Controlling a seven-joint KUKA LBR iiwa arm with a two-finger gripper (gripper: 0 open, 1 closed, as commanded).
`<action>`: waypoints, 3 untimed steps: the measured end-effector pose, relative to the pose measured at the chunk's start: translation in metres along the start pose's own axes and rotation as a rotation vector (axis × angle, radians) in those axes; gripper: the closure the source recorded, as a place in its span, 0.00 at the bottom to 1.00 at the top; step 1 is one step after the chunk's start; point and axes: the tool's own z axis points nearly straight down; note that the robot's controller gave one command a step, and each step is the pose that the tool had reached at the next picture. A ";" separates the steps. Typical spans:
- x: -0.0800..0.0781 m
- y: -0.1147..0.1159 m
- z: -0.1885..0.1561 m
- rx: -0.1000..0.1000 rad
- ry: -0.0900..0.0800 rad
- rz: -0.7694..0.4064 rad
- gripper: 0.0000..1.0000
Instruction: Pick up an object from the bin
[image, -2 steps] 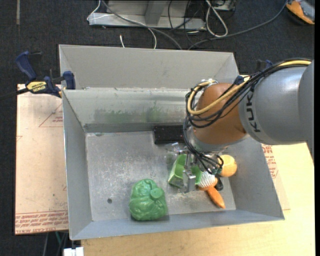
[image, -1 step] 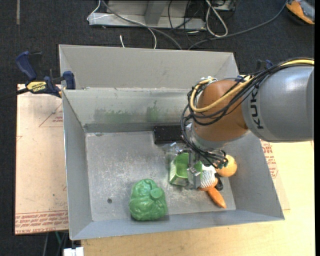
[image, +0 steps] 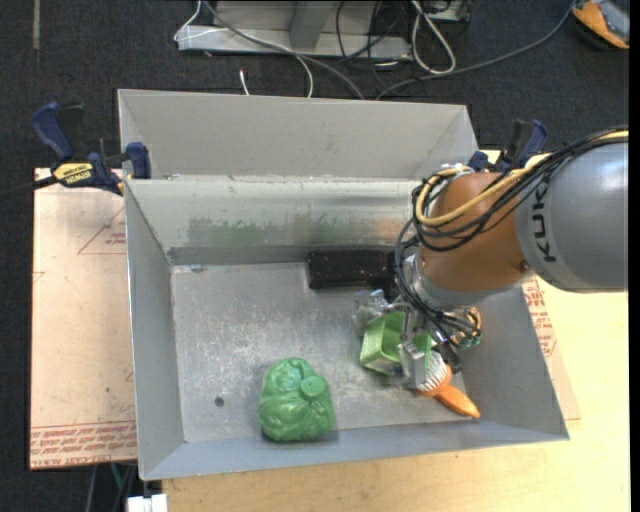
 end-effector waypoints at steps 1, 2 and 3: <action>0.033 -0.025 0.007 0.006 -0.012 -0.083 0.00; 0.030 -0.046 0.008 0.006 -0.011 -0.132 1.00; 0.030 -0.046 0.008 0.006 -0.010 -0.131 1.00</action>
Offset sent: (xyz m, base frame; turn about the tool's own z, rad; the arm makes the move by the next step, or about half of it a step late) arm 0.0286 -0.1181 -0.0183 -0.0559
